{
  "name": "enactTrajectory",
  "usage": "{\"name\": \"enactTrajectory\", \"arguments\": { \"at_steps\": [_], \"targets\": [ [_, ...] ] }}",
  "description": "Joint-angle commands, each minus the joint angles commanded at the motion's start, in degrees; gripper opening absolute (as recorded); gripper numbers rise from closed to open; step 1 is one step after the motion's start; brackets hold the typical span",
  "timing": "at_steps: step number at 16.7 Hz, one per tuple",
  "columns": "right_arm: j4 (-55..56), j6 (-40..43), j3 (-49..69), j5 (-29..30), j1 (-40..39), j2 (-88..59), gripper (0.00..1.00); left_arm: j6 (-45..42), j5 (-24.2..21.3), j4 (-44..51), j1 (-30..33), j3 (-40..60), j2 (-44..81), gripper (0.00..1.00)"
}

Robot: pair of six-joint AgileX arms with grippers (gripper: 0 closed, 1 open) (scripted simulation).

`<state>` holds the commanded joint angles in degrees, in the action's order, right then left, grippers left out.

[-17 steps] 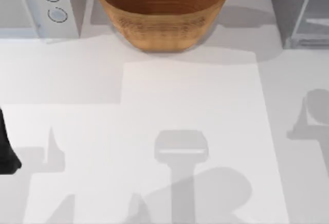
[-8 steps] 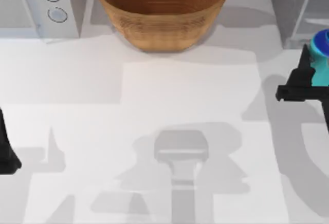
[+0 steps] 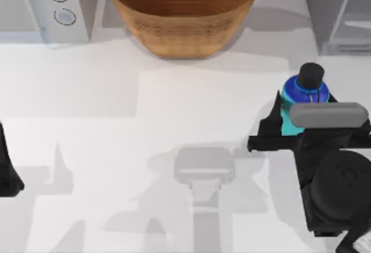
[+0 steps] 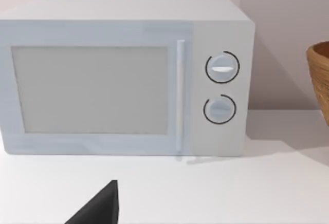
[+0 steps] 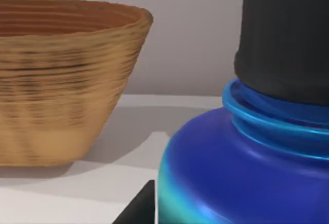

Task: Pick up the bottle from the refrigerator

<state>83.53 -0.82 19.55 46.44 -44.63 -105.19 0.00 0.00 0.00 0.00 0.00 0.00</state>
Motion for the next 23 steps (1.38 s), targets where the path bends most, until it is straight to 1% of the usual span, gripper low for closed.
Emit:
{"name": "enactTrajectory", "arguments": {
  "at_steps": [3,9,11,18,22,23],
  "targets": [
    [2.83,0.04,1.02,1.64,-2.15,-2.19,0.00,0.00,0.00,0.00,0.00,0.00,0.00,1.00],
    [2.81,-0.03,0.94,1.46,-1.90,-2.34,0.00,0.00,0.00,0.00,0.00,0.00,0.00,1.00],
    [3.33,0.27,2.16,0.45,-0.81,-4.39,0.00,0.00,0.00,0.00,0.00,0.00,0.00,1.00],
    [7.39,0.23,10.75,-6.10,5.78,-16.31,0.00,0.00,0.00,0.00,0.00,0.00,0.00,1.00],
    [7.58,0.22,11.15,-6.39,6.07,-16.74,0.00,0.00,0.00,0.00,0.00,0.00,0.00,1.00],
    [7.58,0.22,11.15,-6.39,6.07,-16.74,0.08,0.00,0.00,0.00,0.00,0.00,0.00,1.00]
  ]
}}
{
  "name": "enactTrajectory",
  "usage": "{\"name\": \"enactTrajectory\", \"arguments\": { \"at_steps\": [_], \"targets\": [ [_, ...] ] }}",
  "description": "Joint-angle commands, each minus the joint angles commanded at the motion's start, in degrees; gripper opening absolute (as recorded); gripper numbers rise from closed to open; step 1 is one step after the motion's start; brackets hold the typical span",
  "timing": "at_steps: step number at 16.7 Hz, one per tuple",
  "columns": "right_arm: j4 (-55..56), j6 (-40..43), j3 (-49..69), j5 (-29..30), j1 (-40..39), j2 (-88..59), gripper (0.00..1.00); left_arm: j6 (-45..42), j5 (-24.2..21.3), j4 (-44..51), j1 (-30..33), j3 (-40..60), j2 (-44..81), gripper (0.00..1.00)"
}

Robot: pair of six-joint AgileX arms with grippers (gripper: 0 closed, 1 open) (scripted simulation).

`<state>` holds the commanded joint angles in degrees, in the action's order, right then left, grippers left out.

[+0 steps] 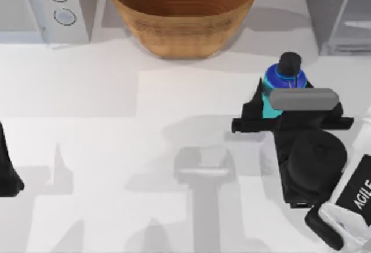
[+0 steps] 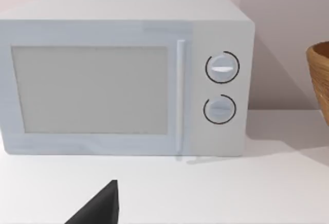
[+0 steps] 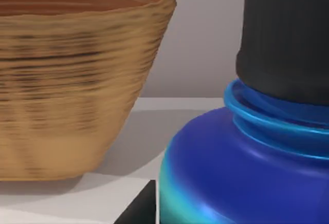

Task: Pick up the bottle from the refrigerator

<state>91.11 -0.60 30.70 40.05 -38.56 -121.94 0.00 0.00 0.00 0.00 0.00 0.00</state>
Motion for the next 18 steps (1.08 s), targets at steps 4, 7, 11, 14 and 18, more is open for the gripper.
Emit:
{"name": "enactTrajectory", "arguments": {
  "at_steps": [4,7,11,14,18],
  "targets": [
    [0.00,0.00,0.00,0.00,0.00,0.00,0.38,0.00,0.00,0.00,0.00,0.00,0.00,1.00],
    [0.00,0.00,0.00,0.00,0.00,0.00,0.60,0.00,0.00,0.00,0.00,0.00,0.00,1.00],
    [0.00,0.00,0.00,0.00,0.00,0.00,0.90,0.00,0.00,0.00,0.00,0.00,0.00,1.00],
    [0.00,0.00,0.00,0.00,0.00,0.00,1.00,0.00,0.00,0.00,0.00,0.00,0.00,1.00],
    [0.00,0.00,0.00,0.00,0.00,0.00,1.00,0.00,0.00,0.00,0.00,0.00,0.00,1.00]
  ]
}}
